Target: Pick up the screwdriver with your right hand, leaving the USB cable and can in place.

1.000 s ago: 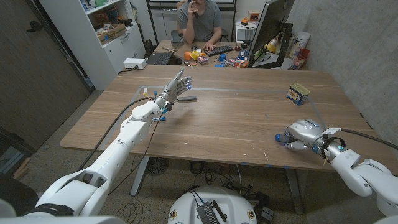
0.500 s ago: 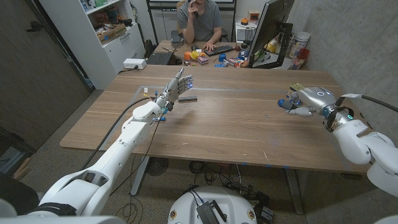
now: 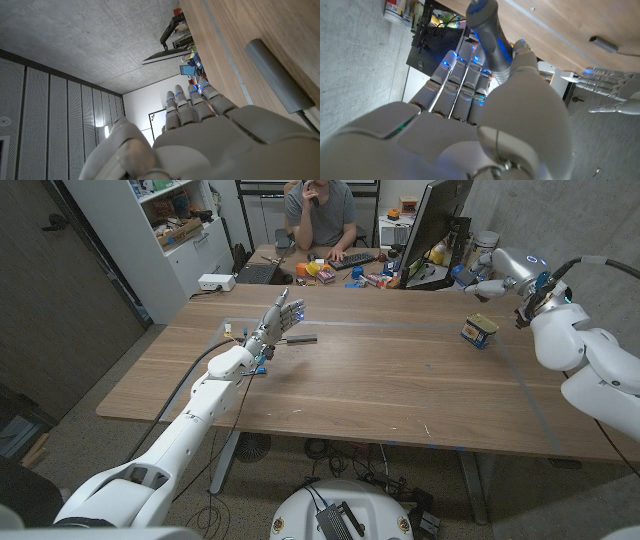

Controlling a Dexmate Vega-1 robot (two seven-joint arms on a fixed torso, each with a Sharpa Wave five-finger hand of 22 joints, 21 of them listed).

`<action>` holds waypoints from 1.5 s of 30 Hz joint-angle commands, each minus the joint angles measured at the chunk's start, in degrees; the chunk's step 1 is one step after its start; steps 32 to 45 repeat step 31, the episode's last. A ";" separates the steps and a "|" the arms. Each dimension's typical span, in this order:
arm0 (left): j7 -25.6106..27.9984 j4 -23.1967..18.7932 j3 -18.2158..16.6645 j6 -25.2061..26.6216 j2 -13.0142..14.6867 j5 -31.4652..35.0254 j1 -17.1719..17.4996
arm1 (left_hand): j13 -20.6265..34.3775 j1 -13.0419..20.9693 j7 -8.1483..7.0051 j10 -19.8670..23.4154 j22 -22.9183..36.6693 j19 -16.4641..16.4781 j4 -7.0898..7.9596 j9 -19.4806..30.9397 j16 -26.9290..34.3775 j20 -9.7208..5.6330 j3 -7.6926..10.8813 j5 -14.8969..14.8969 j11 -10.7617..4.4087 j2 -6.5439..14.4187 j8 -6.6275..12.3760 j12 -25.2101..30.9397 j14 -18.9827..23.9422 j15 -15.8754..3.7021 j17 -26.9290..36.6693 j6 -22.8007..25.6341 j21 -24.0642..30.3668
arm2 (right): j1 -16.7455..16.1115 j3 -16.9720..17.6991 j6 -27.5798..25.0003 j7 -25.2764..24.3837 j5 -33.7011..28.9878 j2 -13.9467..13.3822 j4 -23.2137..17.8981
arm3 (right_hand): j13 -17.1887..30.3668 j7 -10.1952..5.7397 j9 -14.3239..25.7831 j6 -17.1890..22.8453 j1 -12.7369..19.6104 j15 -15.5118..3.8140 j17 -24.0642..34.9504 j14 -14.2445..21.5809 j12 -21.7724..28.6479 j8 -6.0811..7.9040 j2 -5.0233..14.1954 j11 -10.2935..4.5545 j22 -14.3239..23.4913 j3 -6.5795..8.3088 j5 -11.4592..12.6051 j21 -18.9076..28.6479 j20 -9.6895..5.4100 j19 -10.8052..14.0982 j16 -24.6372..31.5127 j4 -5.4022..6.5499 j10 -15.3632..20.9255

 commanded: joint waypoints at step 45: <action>0.83 -3.73 -2.21 -0.33 0.22 -0.61 3.78 | 0.24 -0.74 0.05 0.93 0.11 0.62 0.21 0.32 0.32 -1.64 -0.50 0.43 -0.34 0.14 0.04 0.30 0.49 -2.51 0.19 0.26 0.46 | 16.77 -4.02 -10.88 -4.00 1.59 -9.59 -5.48 | 1.59 -7.11 0.92 7.50 9.92 -7.25 1.46 2.14 0.62 1.03 8.89 -8.65 0.10 -0.04 -1.45 1.77 -4.36 0.58 -0.16 0.41 8.98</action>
